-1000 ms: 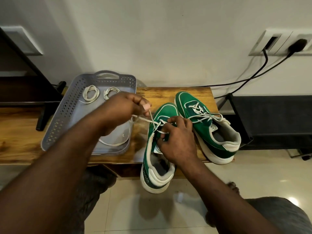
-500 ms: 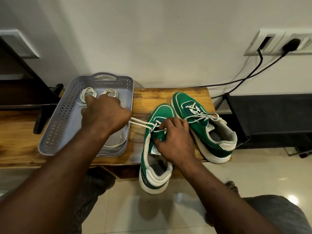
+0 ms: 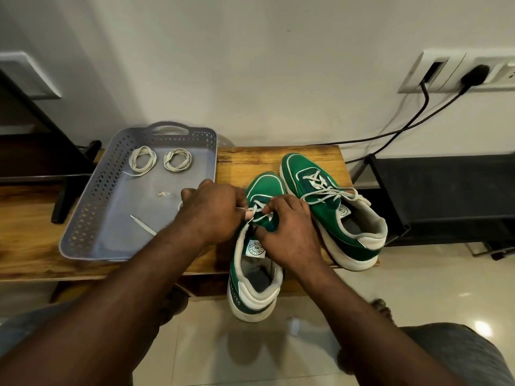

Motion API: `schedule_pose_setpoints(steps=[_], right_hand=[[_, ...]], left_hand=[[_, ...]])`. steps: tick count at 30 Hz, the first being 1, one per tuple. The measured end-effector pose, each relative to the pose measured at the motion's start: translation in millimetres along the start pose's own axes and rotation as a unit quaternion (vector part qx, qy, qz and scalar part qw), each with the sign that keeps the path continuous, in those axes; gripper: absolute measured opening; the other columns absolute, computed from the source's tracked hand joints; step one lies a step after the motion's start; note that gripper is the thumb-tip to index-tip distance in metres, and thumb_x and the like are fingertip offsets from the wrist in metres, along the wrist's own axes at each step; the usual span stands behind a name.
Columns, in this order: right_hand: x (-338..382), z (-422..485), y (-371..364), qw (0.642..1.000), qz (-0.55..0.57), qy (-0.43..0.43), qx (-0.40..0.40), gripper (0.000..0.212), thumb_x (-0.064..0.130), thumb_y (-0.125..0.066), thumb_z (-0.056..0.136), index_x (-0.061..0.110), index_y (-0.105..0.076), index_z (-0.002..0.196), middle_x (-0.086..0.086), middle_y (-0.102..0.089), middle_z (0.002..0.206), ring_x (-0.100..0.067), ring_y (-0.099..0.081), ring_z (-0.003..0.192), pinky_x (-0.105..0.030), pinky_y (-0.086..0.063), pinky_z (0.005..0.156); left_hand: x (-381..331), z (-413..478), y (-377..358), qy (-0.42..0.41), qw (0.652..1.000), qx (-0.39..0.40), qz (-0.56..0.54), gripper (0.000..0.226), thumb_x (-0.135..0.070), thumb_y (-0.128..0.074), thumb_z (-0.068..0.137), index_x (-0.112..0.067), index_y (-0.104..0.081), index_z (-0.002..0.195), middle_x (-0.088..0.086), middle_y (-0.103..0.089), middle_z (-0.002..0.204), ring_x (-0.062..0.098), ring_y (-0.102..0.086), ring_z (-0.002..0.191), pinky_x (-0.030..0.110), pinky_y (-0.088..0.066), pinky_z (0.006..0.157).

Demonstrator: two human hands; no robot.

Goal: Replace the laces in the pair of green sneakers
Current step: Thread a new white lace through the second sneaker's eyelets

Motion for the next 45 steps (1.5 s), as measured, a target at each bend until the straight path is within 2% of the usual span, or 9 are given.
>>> schedule_pose_setpoints(steps=[7, 12, 20, 24, 27, 31, 37, 40, 45], right_hand=[[2.6, 0.8, 4.0, 1.0, 0.01, 0.001, 0.008, 0.035, 0.035, -0.078, 0.08, 0.032, -0.063, 0.112, 0.01, -0.053, 0.132, -0.015, -0.038, 0.131, -0.031, -0.041, 0.098], [2.2, 3.9, 4.7, 0.998, 0.043, -0.016, 0.042, 0.028, 0.03, -0.08, 0.085, 0.04, -0.072, 0.109, 0.011, -0.053, 0.137, -0.015, -0.033, 0.137, -0.032, -0.037, 0.106], [1.6, 4.8, -0.2, 0.997, 0.06, -0.024, 0.029, 0.013, 0.036, -0.083, 0.088, 0.039, -0.078, 0.099, 0.014, -0.054, 0.13, -0.014, -0.03, 0.135, -0.032, -0.033, 0.107], [-0.2, 7.7, -7.1, 0.992, 0.123, -0.029, 0.028, 0.003, 0.031, -0.077, 0.093, 0.03, -0.077, 0.096, 0.013, -0.052, 0.124, -0.012, -0.029, 0.131, -0.026, -0.026, 0.101], [-1.6, 9.1, -14.5, 0.988, 0.146, -0.033, 0.046, 0.008, 0.026, -0.07, 0.097, 0.025, -0.072, 0.089, 0.009, -0.055, 0.128, -0.014, -0.031, 0.13, -0.027, -0.026, 0.103], [-3.9, 8.4, -15.1, 0.994, 0.103, -0.026, 0.032, 0.01, 0.032, -0.065, 0.099, 0.026, -0.072, 0.099, 0.008, -0.053, 0.13, -0.015, -0.028, 0.132, -0.039, -0.033, 0.111], [-1.7, 6.6, -11.5, 0.999, 0.032, -0.01, 0.021, 0.02, 0.04, -0.059, 0.101, 0.028, -0.07, 0.113, 0.007, -0.051, 0.138, -0.02, -0.027, 0.136, -0.049, -0.04, 0.11], [-0.6, 5.3, -10.5, 1.0, 0.012, -0.003, 0.022, 0.022, 0.041, -0.061, 0.099, 0.03, -0.069, 0.117, 0.008, -0.051, 0.141, -0.02, -0.028, 0.137, -0.05, -0.042, 0.109], [0.0, 1.8, -8.8, 0.999, 0.048, -0.011, 0.006, 0.016, 0.04, -0.072, 0.095, 0.036, -0.072, 0.11, 0.011, -0.054, 0.133, -0.019, -0.03, 0.135, -0.047, -0.041, 0.109]], left_hand=[[17.6, -1.9, 14.8, 0.054, 0.996, -0.063, 0.016, 0.019, -0.053, -0.064, 0.097, -0.035, -0.071, 0.096, -0.004, -0.071, 0.102, 0.026, -0.053, 0.12, 0.047, -0.037, 0.099], [5.5, 0.4, 8.5, -0.015, 0.997, -0.035, -0.061, 0.015, -0.033, -0.073, 0.094, -0.044, -0.065, 0.088, -0.014, -0.067, 0.083, 0.017, -0.063, 0.086, 0.036, -0.049, 0.081], [-3.5, -2.9, 11.3, -0.06, 0.997, -0.043, 0.007, 0.009, -0.034, -0.072, 0.097, -0.038, -0.076, 0.104, -0.009, -0.073, 0.104, 0.017, -0.064, 0.096, 0.039, -0.053, 0.085], [-2.9, 1.4, 4.0, -0.058, 0.998, -0.034, 0.003, 0.009, -0.035, -0.066, 0.101, -0.032, -0.072, 0.096, -0.006, -0.07, 0.092, 0.016, -0.059, 0.08, 0.034, -0.046, 0.072], [-2.4, 2.0, -5.6, -0.037, 0.998, -0.006, -0.059, 0.027, -0.029, -0.063, 0.103, -0.029, -0.054, 0.077, -0.006, -0.064, 0.081, 0.013, -0.057, 0.074, 0.032, -0.041, 0.064], [1.7, 0.0, -6.9, 0.012, 0.983, 0.016, -0.181, 0.021, -0.024, -0.062, 0.104, -0.018, -0.062, 0.084, 0.004, -0.074, 0.09, 0.021, -0.072, 0.086, 0.044, -0.058, 0.082], [16.2, -1.9, -19.2, 0.128, 0.909, 0.033, -0.394, 0.022, -0.015, -0.058, 0.106, -0.005, -0.065, 0.087, 0.014, -0.078, 0.086, 0.031, -0.078, 0.082, 0.053, -0.061, 0.089], [21.2, 3.0, -19.0, 0.125, 0.937, 0.001, -0.326, 0.02, -0.02, -0.06, 0.104, -0.01, -0.065, 0.087, 0.011, -0.077, 0.084, 0.032, -0.076, 0.08, 0.054, -0.061, 0.086], [6.6, 4.2, -4.1, 0.025, 0.981, -0.038, -0.187, 0.011, -0.021, -0.063, 0.094, -0.026, -0.066, 0.084, 0.0, -0.074, 0.083, 0.026, -0.071, 0.078, 0.047, -0.061, 0.079]])
Point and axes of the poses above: each hand's wrist, its own z-axis towards the middle knuckle, its own y-axis out of the back of the hand, x = y × z, the point moved 8 cm from there along z, towards the middle knuckle
